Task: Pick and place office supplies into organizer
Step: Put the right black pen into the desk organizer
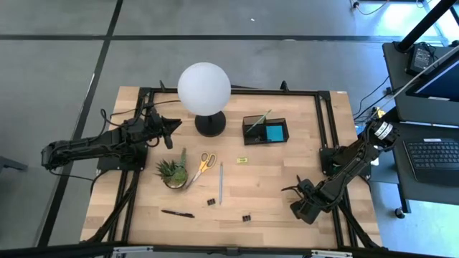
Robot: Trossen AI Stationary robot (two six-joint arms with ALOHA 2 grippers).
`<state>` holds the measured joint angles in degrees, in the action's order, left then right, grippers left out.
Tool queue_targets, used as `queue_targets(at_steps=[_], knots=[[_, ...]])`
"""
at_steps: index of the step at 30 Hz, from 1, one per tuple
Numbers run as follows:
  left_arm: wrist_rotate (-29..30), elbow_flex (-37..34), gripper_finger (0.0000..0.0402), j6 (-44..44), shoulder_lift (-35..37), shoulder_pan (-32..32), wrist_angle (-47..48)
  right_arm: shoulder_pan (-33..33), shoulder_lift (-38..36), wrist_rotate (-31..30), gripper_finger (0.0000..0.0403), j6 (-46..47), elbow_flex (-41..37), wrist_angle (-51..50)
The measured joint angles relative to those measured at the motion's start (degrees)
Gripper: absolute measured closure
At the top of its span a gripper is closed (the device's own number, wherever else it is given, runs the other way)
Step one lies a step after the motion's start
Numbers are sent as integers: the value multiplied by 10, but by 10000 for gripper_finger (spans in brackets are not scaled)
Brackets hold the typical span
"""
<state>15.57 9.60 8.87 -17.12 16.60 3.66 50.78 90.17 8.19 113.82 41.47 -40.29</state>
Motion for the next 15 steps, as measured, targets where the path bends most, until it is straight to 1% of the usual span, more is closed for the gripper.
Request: queue_targets(at_steps=[10, 15], knots=[[0, 0, 355, 0, 0, 0, 0, 0, 0, 2, 275, 0, 0, 1], [0, 0, 355, 0, 0, 0, 0, 0, 0, 3, 301, 0, 0, 2]])
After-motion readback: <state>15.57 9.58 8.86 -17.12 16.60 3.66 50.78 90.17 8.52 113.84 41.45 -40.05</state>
